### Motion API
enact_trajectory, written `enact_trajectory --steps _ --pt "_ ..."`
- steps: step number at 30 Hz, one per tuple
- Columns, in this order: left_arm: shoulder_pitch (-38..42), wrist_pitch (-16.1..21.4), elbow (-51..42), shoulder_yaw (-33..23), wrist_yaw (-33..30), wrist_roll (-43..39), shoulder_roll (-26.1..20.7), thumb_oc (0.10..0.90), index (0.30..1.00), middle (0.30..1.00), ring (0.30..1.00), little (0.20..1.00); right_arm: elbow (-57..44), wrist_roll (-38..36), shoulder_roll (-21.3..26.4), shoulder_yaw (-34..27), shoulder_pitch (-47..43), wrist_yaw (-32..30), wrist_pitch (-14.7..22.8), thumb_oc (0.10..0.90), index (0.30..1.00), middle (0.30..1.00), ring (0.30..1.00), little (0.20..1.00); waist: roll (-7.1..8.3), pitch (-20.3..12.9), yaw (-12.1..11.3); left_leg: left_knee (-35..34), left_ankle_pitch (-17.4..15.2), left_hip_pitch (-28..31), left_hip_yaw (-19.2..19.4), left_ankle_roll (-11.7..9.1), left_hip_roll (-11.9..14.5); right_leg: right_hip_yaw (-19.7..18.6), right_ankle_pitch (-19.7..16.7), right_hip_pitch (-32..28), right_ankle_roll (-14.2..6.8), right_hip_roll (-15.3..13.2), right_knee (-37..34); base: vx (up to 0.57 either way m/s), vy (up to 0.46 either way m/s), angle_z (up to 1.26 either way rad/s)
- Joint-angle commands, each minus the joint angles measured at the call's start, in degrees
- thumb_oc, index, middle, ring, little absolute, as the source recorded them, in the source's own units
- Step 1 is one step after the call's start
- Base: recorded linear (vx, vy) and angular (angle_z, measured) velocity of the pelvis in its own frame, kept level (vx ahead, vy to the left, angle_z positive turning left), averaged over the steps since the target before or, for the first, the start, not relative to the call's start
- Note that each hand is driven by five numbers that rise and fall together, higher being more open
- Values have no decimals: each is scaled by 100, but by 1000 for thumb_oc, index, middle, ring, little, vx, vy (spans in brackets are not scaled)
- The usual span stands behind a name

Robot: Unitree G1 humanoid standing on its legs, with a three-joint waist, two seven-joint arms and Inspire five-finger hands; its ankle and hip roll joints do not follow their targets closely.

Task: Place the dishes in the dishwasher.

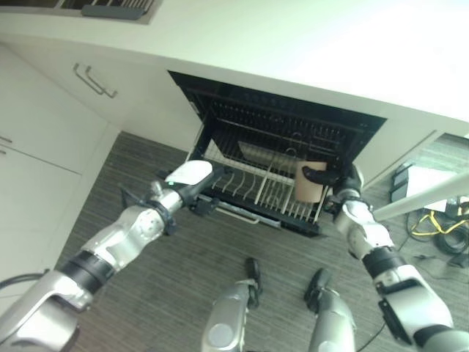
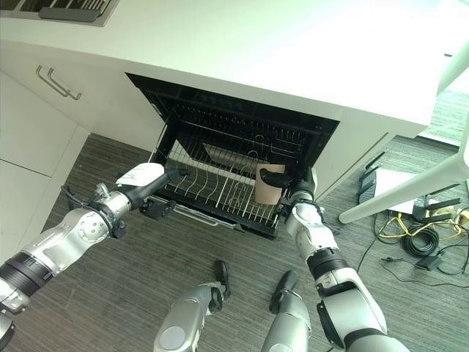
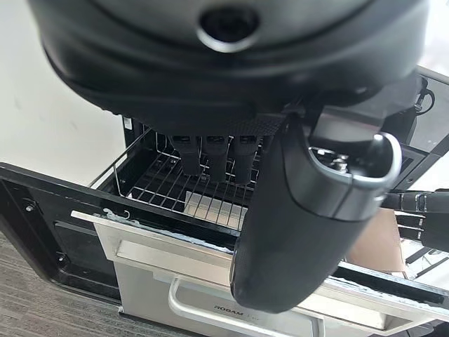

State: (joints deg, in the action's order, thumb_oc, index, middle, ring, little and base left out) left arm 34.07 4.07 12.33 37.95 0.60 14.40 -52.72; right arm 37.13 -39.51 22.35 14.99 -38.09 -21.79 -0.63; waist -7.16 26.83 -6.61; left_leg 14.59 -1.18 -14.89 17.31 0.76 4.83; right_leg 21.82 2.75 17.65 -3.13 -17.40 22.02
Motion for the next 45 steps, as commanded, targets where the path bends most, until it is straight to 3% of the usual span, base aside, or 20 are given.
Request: enact_trajectory --steps 1,4,5,6,7,10,14,20,23,27,30,31,32,34,36,38,40,45 --pt "31 6 -361 -388 -158 130 31 800 900 900 900 900 -573 -116 -34 -149 54 -107 407 800 900 900 900 900 64 -330 -24 260 -484 -72 -201 -559 353 -272 31 -374 -969 -380 -483 0 0 0" --pt "-65 -55 -400 -443 -157 188 82 800 900 900 900 900 -654 8 -83 -180 104 -283 977 800 900 900 900 900 56 -352 -32 260 -481 -61 -188 -559 362 -255 36 -400 -970 -381 -483 0 0 0" --pt "-153 -96 -424 -473 -177 218 109 800 900 900 900 900 -788 272 -100 -208 124 -402 1243 800 900 900 900 900 53 -367 -26 260 -489 -26 -193 -554 359 -248 48 -443 -970 -373 -483 32 9 -1" --pt "-332 -154 -448 -532 -282 279 192 800 900 900 900 900 -1155 1098 -136 -255 185 -818 1728 800 900 900 900 900 54 -422 -6 260 -536 41 -193 -550 342 -256 96 -512 -987 -359 -483 32 13 -1" --pt "-434 -152 -410 -592 -357 299 243 800 900 900 900 900 -1515 1586 -135 -290 243 -1057 1840 800 900 900 900 900 52 -477 16 260 -521 46 -210 -529 332 -270 84 -515 -977 -335 -483 45 17 -4" --pt "-863 -106 -250 -906 -628 324 408 800 900 900 900 900 -2564 1978 -221 -432 769 -1436 2021 800 900 900 900 900 73 -742 97 260 -590 181 -187 -478 315 -304 145 -611 -975 -278 -483 65 -5 -5" --pt "-1671 -95 -321 -1483 -853 314 458 800 900 900 900 900 -3427 1931 -277 -476 1783 -976 2405 800 900 900 900 900 111 -1098 209 260 -706 512 -117 -445 357 -358 283 -866 -971 -234 -483 77 -56 -3" --pt "-2792 -285 -359 -2344 -899 372 611 800 900 900 900 900 -4037 1426 -320 -337 2751 116 2156 800 900 900 900 900 116 -1680 231 260 -774 845 -169 -435 391 -470 461 -1119 -864 -66 -483 95 -116 -10" --pt "-3231 -508 -187 -2750 -1023 222 684 800 900 900 900 900 -4231 1241 -359 -293 3013 681 2140 800 900 900 900 900 85 -1841 354 260 -753 1008 65 -479 509 -399 540 -1232 -795 20 -483 10 -94 -16" --pt "-3490 -541 45 -3111 -1356 -17 651 800 900 900 900 900 -4486 1317 -280 -171 3092 950 2207 800 900 900 900 900 163 -1853 337 260 -769 1297 112 -461 348 -458 569 -1342 -739 -53 -483 -68 23 -9" --pt "-3683 -492 308 -3475 -1769 -306 657 800 900 900 900 900 -4650 1453 -219 -184 3114 1093 2339 800 900 900 900 900 189 -1910 368 260 -496 1452 342 -535 683 -430 496 -1384 -734 -213 -483 -140 372 -15" --pt "-3737 -465 462 -3689 -1989 -537 628 800 900 900 900 900 -4804 1523 -161 -335 3207 1075 2411 800 900 900 900 900 135 -1984 450 260 -182 1448 416 -634 1073 -392 413 -1377 -787 -298 -483 -145 586 10" --pt "-3727 -419 500 -3743 -2062 -639 614 800 900 900 900 900 -4868 1625 -129 -420 3268 1016 2453 800 900 900 900 900 110 -1992 476 260 -115 1428 396 -664 1159 -390 386 -1402 -807 -338 -483 -173 783 36" --pt "-3603 -309 596 -3928 -1985 -907 504 800 900 900 900 900 -5038 1947 27 -803 3509 564 2518 800 900 900 900 900 142 -1972 562 260 -641 1465 401 -493 965 -288 226 -1583 -953 -734 -483 -107 732 36" --pt "-3510 -153 725 -3950 -1815 -920 549 800 900 900 900 900 -5034 1779 69 -1258 3743 232 2597 800 900 900 900 900 196 -1927 558 260 -824 1457 313 -293 557 -186 -189 -1764 -962 -970 -483 -41 597 38" --pt "-3615 -88 802 -4036 -1783 -983 654 800 900 900 900 900 -5045 1597 63 -1527 3886 152 2629 800 900 900 900 900 210 -1873 541 260 -945 1512 266 -136 281 -46 -623 -1751 -956 -1000 -433 -1 470 54" --pt "-3815 -8 900 -4193 -1818 -1006 794 800 900 900 900 900 -5051 1618 68 -1732 3908 229 2681 800 900 900 900 900 166 -1830 520 260 -1028 1530 327 -39 141 17 -847 -1406 -984 -865 -64 -51 434 4" --pt "-3666 -165 1464 -4168 -1968 -1290 1060 800 900 900 900 900 -5187 1561 144 -1742 4006 295 2772 800 900 900 900 900 203 -1763 746 260 -1312 1483 397 39 -182 267 -893 -822 -912 108 -42 65 253 -13"
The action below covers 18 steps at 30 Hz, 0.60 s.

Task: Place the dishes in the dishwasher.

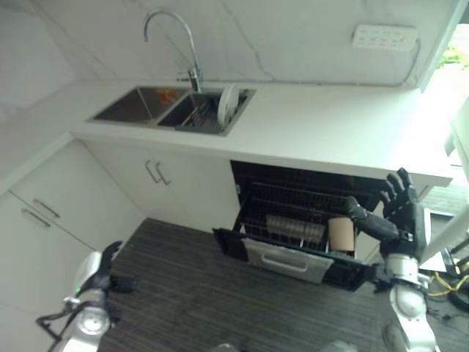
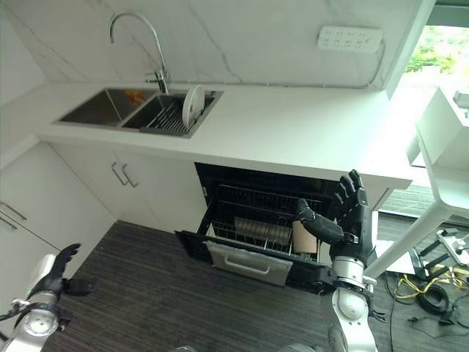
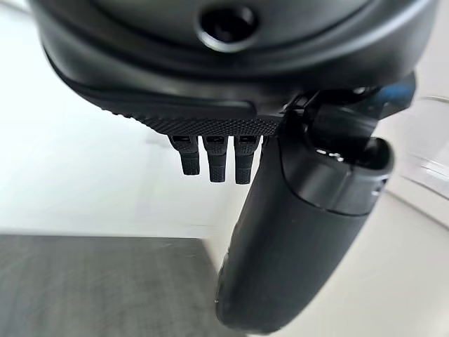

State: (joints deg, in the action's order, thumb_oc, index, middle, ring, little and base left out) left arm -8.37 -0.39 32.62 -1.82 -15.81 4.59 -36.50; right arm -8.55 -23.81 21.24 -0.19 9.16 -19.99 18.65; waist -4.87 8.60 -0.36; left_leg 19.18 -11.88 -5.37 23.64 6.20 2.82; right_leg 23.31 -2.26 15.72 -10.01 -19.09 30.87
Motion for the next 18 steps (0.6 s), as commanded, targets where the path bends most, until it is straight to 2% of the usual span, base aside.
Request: enact_trajectory --steps 1,2,4,6,8,10,11,13,15,16,18 --pt "682 213 -399 -91 -294 -432 -420 800 900 900 900 900 -552 -156 260 -226 -703 275 892 800 900 900 900 900 59 84 262 -199 -394 566 -360 -447 -201 86 -483 -456 -210 570 -1268 232 112 -13" --pt "726 144 -360 -24 -229 -488 -321 800 900 900 900 900 -506 -220 247 -231 -684 356 918 800 900 900 900 900 103 93 339 -199 -479 599 -416 -405 -307 34 -526 -346 -210 667 -1368 270 60 -13" --pt "755 109 -305 109 -110 -510 -105 800 900 900 900 900 -469 -324 229 -285 -615 459 960 800 900 900 900 900 224 93 489 -199 -581 641 -476 -354 -531 -135 -540 -3 -218 654 -1368 265 6 37" --pt "703 42 -275 321 197 -477 140 800 900 900 900 900 -447 -476 182 -355 -488 628 998 800 900 900 900 900 290 110 594 -199 -678 733 -479 -314 -645 -256 -637 254 -237 503 -1368 346 -28 41" --pt "621 -9 -258 498 473 -417 331 800 900 900 900 900 -479 -577 130 -388 -424 765 1000 800 900 900 900 900 305 133 625 -199 -704 807 -407 -299 -627 -269 -692 331 -223 343 -1368 362 -81 4" --pt "585 -110 -173 685 705 -385 515 800 900 900 900 900 -480 -599 109 -374 -429 847 1046 800 900 900 900 900 290 143 565 -199 -717 907 -287 -307 -561 -101 -366 178 -140 280 -1368 407 -131 10" --pt "585 -245 -5 949 829 -455 685 800 900 900 900 900 -424 -616 105 -266 -511 801 1051 800 900 900 900 900 291 107 511 -199 -704 979 -243 -317 -586 53 -186 70 -53 261 -1368 370 -127 -22" --pt "573 -89 333 1255 741 -479 957 800 900 900 900 900 -351 -614 157 -75 -676 679 1041 800 900 900 900 900 268 17 447 -199 -722 1110 -229 -420 -639 282 64 -110 106 371 -1368 331 -93 -28" --pt "609 22 660 1453 741 -542 1153 800 900 900 900 900 -305 -519 233 96 -818 600 1042 800 900 900 900 900 291 -57 400 -199 -234 1306 -145 -619 -679 357 304 -262 269 465 -1368 293 -79 -18" --pt "607 152 890 1518 715 -620 1277 800 900 900 900 900 -294 -478 312 153 -896 643 1029 800 900 900 900 900 316 -101 382 -3 219 1412 -75 -842 -700 378 510 -358 388 518 -1368 272 -74 -2" --pt "612 250 1097 1547 748 -627 1373 800 900 900 900 900 -308 -454 420 148 -969 776 944 800 900 900 900 900 305 -128 421 556 516 1313 35 -1080 -574 369 725 -431 523 602 -1368 259 -61 -24"
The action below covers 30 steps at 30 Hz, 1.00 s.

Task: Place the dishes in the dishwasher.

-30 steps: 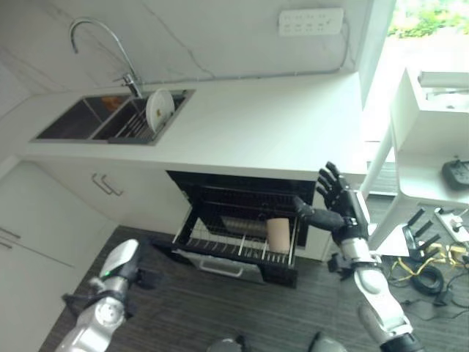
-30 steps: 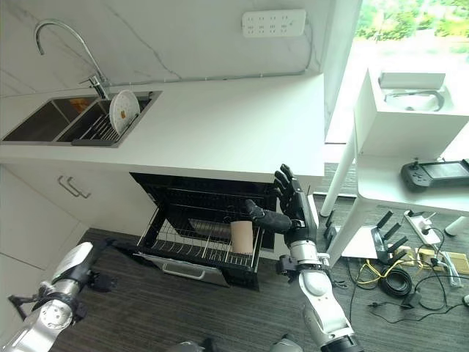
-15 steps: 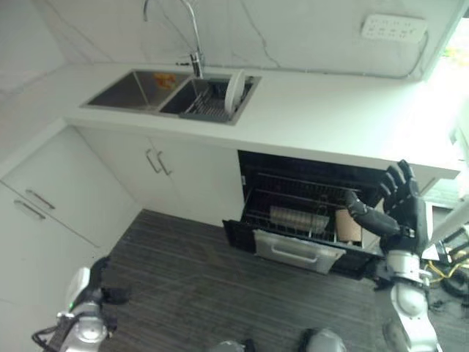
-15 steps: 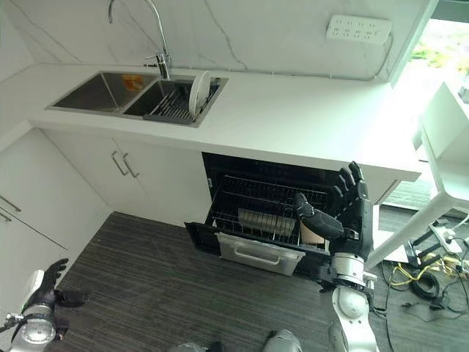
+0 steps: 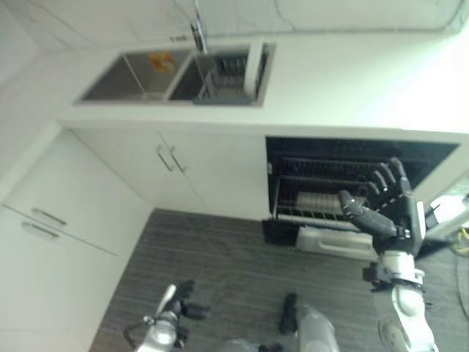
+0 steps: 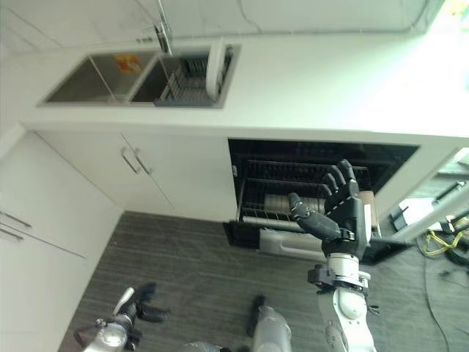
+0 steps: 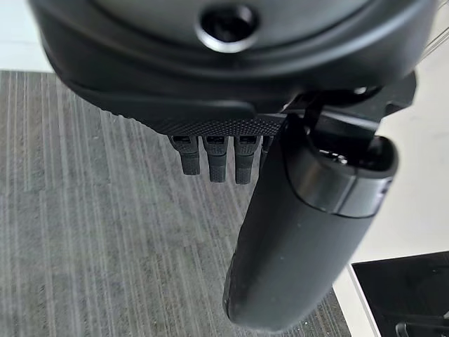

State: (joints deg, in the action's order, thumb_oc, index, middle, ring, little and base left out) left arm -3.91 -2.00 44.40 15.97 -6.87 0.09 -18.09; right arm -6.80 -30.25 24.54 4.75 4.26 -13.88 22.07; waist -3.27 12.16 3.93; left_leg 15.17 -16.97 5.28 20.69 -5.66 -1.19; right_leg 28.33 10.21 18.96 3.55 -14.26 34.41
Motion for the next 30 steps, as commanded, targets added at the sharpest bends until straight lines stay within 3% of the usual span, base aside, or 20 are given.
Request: enact_trajectory --steps 1,3,5,7,9,13,15,17,22,30 --pt "201 372 -33 -206 -118 -228 -447 800 900 900 900 900 -484 108 181 -401 -494 292 535 800 900 900 900 900 186 -454 26 1602 1274 -69 469 -86 71 -213 -362 -847 -723 164 -1722 223 -44 -17" --pt "218 333 -7 -195 -91 -216 -429 800 900 900 900 900 -470 11 205 -432 -496 388 478 800 900 900 900 900 182 -426 31 1595 1166 -259 496 -41 226 -245 -327 -878 -699 173 -1722 185 25 0" --pt "256 430 144 -83 -164 -223 -365 800 900 900 900 900 -517 46 136 -412 -503 422 417 800 900 900 900 900 173 -370 108 719 813 -142 513 215 268 -355 -509 -816 -775 158 -1722 213 143 -29" --pt "252 492 135 42 -206 -217 -360 800 900 900 900 900 -573 129 103 -415 -469 380 444 800 900 900 900 900 167 -281 146 202 589 -129 418 298 296 -444 -693 -736 -894 146 -1722 123 122 -8" --pt "173 495 17 157 -229 -91 -336 800 900 900 900 900 -558 180 64 -377 -487 277 522 800 900 900 900 900 125 -223 100 202 454 -420 258 240 664 -524 -709 -751 -982 179 -1722 76 134 7" --pt "-98 434 -122 170 -465 -220 -221 800 900 900 900 900 -435 439 -38 21 -728 274 710 800 900 900 900 900 22 -239 -216 202 1193 -1181 -431 -191 1602 -935 -224 -1193 -1095 318 -1722 114 278 -24" --pt "-155 440 -35 99 -460 -252 -185 800 900 900 900 900 -458 450 -23 146 -750 259 693 800 900 900 900 900 -26 -280 -249 202 1467 -1453 -441 -237 1806 -1012 -101 -1316 -1104 349 -1722 143 314 -86" --pt "-158 427 53 110 -439 -218 -159 800 900 900 900 900 -482 424 6 170 -711 172 703 800 900 900 900 900 -3 -297 -248 202 1278 -1391 -390 -172 1800 -954 -88 -1399 -1132 281 -1722 152 290 -96" --pt "-191 612 429 291 -441 24 -77 800 900 900 900 900 -576 566 -148 58 -510 -130 731 800 900 900 900 900 25 -348 -267 202 898 -1175 -340 159 1339 -950 -131 -1533 -1252 156 -1722 146 242 -43" --pt "-156 825 749 579 -680 51 97 800 900 900 900 900 -617 1094 -228 177 -738 -653 975 800 900 900 900 900 139 -309 -482 202 691 -1093 -248 394 1135 -913 -200 -1500 -1387 -58 -1722 67 54 -1"
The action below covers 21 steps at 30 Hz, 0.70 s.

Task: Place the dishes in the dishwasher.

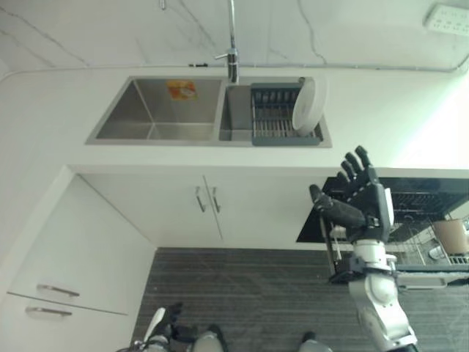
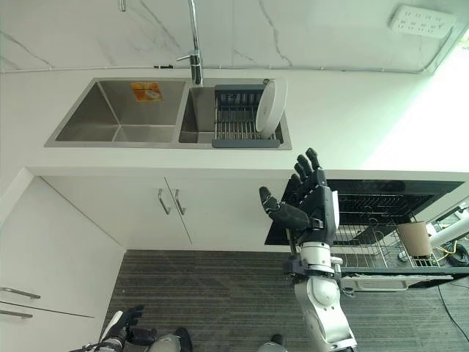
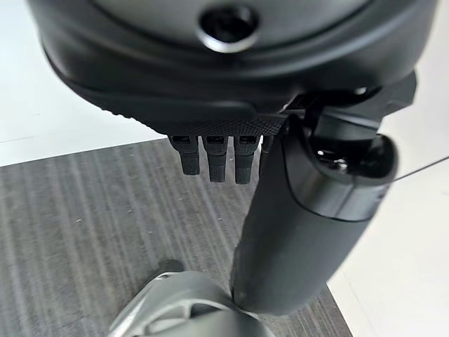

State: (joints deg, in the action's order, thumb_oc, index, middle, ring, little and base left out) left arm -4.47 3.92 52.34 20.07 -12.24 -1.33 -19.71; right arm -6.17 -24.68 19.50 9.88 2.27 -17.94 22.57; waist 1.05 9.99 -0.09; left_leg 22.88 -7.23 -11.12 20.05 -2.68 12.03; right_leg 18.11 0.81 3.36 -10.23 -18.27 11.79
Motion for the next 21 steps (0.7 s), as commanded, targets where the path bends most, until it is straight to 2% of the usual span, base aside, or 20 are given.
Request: enact_trajectory --steps 1,5,7,9,10,11,12,13,17,21 --pt "-97 239 12 176 -161 214 291 800 900 900 900 900 -700 606 280 -338 -584 -316 953 800 900 900 900 900 -281 -94 -109 -569 -292 546 -181 112 -202 116 732 58 -18 327 540 49 47 -17" --pt "-83 176 347 206 -160 289 390 800 900 900 900 900 -787 632 385 -447 -760 -567 973 800 900 900 900 900 -228 -110 -217 -569 -364 563 -195 193 -285 165 600 -24 -34 282 540 69 48 -19" --pt "-14 131 731 181 -143 132 475 800 900 900 900 900 -757 509 416 -486 -904 -655 991 800 900 900 900 900 -231 -130 -284 -569 -431 584 -205 296 -348 289 488 -180 -1 359 540 108 57 -53" --pt "73 80 1061 102 -213 -68 540 800 900 900 900 900 -746 378 394 -474 -1030 -672 993 800 900 900 900 900 -234 -123 -321 -569 -555 626 -229 438 -467 326 318 58 18 360 1119 140 -51 -109" --pt "67 52 1204 30 -290 -379 555 800 900 900 900 900 -684 276 322 -403 -1140 -580 979 800 900 900 900 900 -214 -106 -314 -569 -578 693 -175 411 -475 424 45 216 40 253 961 153 -167 -79" --pt "66 52 1231 14 -308 -463 557 800 900 900 900 900 -667 260 309 -388 -1162 -554 983 800 900 900 900 900 -208 -84 -316 -569 -595 740 -152 391 -469 445 24 184 31 240 861 230 -318 -49" --pt "78 34 1338 -163 -308 -578 559 800 900 900 900 900 -643 231 287 -342 -1207 -445 987 800 900 900 900 900 -153 -81 -283 -569 -701 868 -120 273 -445 444 -52 241 -53 108 540 132 -303 -45" --pt "124 28 1445 -279 -264 -649 533 800 900 900 900 900 -641 216 261 -302 -1242 -376 960 800 900 900 900 900 -115 -64 -247 -569 -623 870 -14 257 -406 460 -138 367 -18 22 540 162 -381 -28" --pt "154 -177 1621 -633 -95 -1425 538 800 900 900 900 900 -530 174 250 -229 -1328 -325 962 800 900 900 900 900 -90 -132 -229 -569 -475 922 19 105 -256 325 324 393 46 183 540 144 -300 -5" --pt "50 -188 1828 -1059 74 -1683 676 800 900 900 900 900 -471 137 290 -194 -1546 -267 799 800 900 900 900 900 -22 -164 -305 -569 -363 1026 -21 -31 -155 329 631 250 241 360 540 190 -294 -1"
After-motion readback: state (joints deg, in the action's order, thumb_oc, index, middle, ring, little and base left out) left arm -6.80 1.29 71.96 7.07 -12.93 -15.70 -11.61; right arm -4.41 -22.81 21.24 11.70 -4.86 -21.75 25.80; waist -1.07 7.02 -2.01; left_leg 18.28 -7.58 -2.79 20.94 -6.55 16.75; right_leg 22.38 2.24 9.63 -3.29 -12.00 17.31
